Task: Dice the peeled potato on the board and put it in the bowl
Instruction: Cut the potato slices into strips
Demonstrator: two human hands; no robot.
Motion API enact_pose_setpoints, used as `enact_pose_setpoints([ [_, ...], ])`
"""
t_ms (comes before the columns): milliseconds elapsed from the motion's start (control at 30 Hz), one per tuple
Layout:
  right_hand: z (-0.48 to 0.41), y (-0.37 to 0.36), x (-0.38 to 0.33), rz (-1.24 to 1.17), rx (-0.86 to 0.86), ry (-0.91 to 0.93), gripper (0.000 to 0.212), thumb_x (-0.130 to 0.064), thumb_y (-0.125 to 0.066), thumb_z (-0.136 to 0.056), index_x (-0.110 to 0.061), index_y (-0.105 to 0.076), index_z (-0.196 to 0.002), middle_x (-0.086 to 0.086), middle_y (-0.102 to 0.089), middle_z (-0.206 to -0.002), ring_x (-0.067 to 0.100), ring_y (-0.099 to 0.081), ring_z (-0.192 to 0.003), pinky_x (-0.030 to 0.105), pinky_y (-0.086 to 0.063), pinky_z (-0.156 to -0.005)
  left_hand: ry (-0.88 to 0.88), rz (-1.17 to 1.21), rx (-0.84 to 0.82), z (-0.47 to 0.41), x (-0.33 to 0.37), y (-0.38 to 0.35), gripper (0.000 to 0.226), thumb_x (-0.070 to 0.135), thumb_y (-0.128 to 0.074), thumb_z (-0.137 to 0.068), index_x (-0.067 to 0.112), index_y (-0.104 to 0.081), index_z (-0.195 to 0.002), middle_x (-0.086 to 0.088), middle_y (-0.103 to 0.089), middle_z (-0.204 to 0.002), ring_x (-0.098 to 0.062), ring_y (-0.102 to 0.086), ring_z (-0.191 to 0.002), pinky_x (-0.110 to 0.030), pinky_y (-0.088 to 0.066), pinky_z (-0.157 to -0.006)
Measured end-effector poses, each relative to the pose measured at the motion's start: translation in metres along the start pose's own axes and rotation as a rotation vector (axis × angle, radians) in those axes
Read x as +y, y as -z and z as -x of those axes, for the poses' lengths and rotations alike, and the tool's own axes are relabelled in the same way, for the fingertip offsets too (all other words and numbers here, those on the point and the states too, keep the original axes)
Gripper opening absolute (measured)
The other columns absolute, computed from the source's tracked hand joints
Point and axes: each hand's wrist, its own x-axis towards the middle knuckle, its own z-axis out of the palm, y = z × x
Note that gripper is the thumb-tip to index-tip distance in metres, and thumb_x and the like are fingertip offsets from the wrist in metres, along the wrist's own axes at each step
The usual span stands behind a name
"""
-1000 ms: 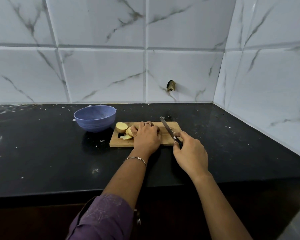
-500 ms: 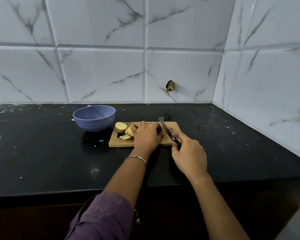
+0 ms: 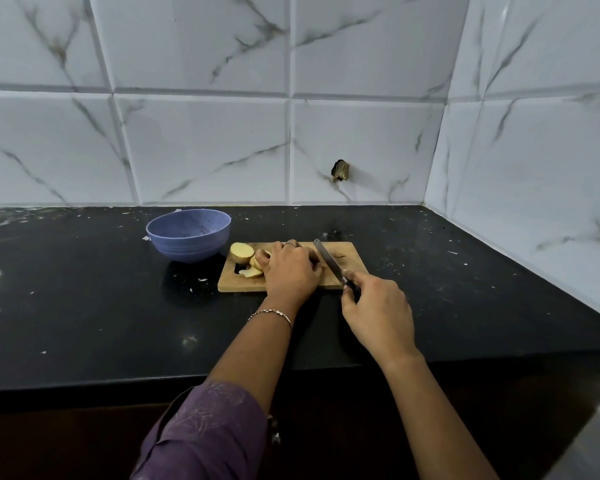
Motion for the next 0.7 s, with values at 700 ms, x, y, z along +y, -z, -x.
enact_pose_setpoints([
  [700,-0.005,-0.009,-0.009,0.182,-0.029,0.162,0.017,-0.016,-0.053,-0.094,-0.020,-0.065,-0.105,-0.002,-0.066,-0.089,0.020,-0.065,-0.081,0.032,-0.051,-0.071,0.031,0.079,-0.024,-0.001,0.001,-0.001,0.022,0.036,-0.053,-0.095,0.034,-0.070,-0.109,0.001,-0.062,-0.117,-0.025,-0.043,-0.120,-0.049,-0.023,-0.095],
])
